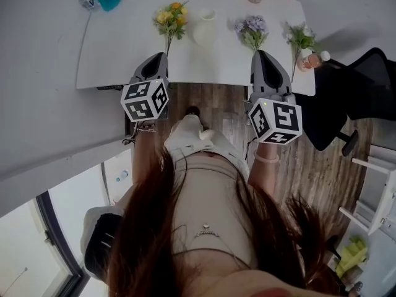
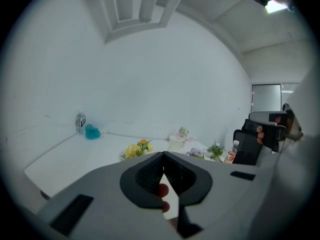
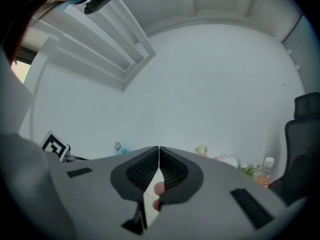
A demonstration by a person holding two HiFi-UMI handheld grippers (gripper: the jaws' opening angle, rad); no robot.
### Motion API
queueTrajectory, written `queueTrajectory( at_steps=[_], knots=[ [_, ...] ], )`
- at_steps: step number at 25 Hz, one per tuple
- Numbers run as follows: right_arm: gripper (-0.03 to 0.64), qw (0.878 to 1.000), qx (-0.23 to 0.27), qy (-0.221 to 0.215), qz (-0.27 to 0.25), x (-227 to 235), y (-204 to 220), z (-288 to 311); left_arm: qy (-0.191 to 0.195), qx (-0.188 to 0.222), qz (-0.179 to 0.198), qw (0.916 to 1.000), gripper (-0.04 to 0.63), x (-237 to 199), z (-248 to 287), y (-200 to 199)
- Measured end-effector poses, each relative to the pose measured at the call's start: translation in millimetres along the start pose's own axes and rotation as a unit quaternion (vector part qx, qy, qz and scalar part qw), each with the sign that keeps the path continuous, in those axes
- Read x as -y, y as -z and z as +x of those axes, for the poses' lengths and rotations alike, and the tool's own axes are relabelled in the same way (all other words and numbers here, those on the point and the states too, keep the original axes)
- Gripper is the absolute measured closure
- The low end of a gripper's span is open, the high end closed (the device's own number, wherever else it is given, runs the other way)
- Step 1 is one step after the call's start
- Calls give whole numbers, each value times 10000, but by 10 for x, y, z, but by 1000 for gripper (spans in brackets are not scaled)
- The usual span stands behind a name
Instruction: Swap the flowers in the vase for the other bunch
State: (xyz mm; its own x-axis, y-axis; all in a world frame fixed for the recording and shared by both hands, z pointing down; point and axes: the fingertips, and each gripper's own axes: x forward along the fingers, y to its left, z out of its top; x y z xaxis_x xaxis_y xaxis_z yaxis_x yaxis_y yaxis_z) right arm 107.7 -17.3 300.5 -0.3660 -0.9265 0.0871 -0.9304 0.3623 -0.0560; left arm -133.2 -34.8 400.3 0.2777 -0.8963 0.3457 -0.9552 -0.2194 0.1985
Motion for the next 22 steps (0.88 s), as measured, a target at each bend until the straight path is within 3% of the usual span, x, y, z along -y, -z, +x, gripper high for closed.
queueTrajectory(
  at_steps=[11,22],
  knots=[
    [589,10000,27,14,72,207,44,-587,81,298,147,9994,592,610,-408,-39],
    [589,9998,108,-122,139,387,100,-756,22,536,53,9985,592,834,-595,-64]
  ],
)
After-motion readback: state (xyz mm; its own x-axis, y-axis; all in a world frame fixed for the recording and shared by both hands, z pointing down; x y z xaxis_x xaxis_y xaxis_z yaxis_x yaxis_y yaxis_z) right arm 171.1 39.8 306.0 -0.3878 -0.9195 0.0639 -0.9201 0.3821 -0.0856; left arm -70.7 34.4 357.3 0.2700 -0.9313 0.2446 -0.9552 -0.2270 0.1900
